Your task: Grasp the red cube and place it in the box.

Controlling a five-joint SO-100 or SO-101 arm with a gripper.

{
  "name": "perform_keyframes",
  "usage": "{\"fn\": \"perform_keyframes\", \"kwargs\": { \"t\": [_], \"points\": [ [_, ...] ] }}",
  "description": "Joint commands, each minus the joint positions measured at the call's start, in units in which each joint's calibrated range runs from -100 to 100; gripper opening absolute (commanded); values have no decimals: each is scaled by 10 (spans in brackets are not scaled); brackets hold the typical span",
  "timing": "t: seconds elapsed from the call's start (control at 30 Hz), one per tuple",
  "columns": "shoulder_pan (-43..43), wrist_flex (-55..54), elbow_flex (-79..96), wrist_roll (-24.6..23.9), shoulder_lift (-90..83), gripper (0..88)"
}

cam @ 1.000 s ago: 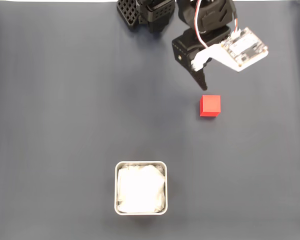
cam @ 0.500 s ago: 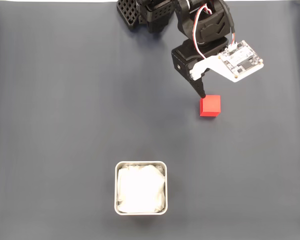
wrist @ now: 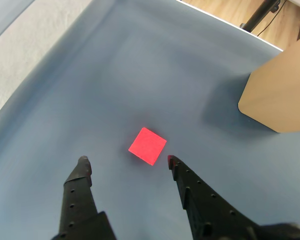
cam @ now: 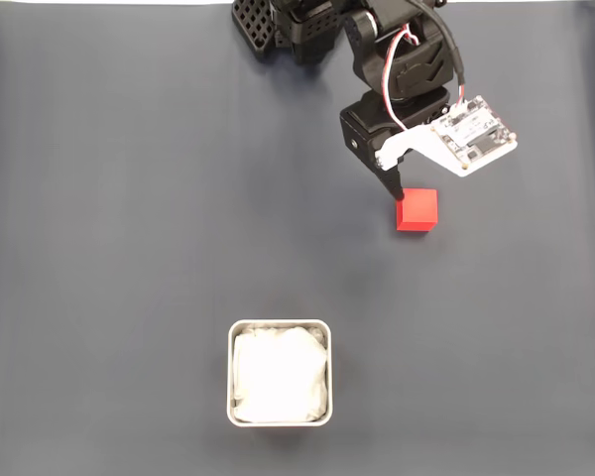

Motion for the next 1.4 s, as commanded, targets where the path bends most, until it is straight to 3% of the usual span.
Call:
{"fn": "perform_keyframes", "kwargs": {
  "t": [0.0, 1.37],
  "points": [
    [4, -16, 1, 2, 2, 363],
    [-2, -123, 24, 4, 98, 371]
  ]
}}
